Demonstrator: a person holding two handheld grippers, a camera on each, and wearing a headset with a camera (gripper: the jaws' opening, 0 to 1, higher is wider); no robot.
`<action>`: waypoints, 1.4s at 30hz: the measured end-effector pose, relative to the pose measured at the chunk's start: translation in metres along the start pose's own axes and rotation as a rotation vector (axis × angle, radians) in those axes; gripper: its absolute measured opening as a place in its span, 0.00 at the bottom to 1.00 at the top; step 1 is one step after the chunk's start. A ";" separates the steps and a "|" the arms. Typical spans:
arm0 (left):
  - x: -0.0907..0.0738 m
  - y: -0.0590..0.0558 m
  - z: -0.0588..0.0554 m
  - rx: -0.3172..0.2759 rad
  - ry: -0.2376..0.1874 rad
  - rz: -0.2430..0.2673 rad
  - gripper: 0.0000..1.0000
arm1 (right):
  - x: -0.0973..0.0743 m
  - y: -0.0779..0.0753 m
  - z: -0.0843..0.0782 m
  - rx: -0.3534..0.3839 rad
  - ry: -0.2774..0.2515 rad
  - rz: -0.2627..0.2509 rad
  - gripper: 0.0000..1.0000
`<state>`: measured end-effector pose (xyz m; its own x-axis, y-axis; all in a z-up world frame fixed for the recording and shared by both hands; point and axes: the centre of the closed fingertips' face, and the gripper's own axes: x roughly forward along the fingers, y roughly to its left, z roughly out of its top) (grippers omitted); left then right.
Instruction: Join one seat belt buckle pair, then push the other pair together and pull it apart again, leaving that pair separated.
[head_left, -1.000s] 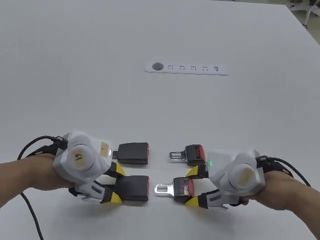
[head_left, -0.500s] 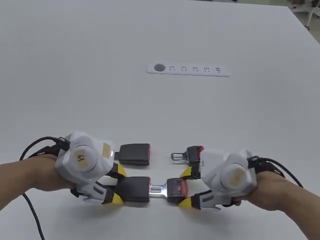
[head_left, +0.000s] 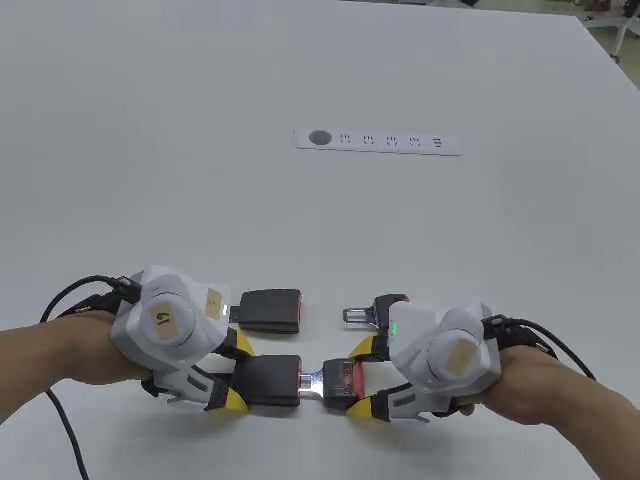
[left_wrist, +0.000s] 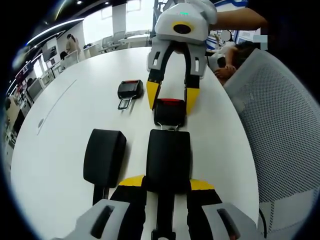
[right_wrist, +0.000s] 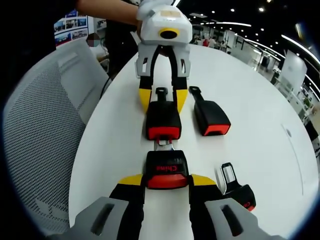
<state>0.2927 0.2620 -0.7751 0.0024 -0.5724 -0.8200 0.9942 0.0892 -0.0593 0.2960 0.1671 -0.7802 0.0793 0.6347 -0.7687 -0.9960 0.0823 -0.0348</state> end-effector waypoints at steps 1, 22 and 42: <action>0.000 0.000 0.000 -0.001 -0.002 0.000 0.31 | 0.000 0.000 0.000 -0.001 -0.001 -0.001 0.31; 0.001 0.002 -0.002 -0.009 -0.006 0.004 0.31 | 0.003 0.001 0.003 -0.004 -0.012 -0.011 0.30; 0.001 0.003 -0.004 -0.012 -0.004 0.004 0.31 | 0.008 -0.001 0.006 0.021 -0.014 -0.012 0.29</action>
<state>0.2949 0.2649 -0.7787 0.0070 -0.5752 -0.8180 0.9928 0.1017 -0.0630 0.2974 0.1766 -0.7821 0.0924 0.6446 -0.7589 -0.9939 0.1060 -0.0310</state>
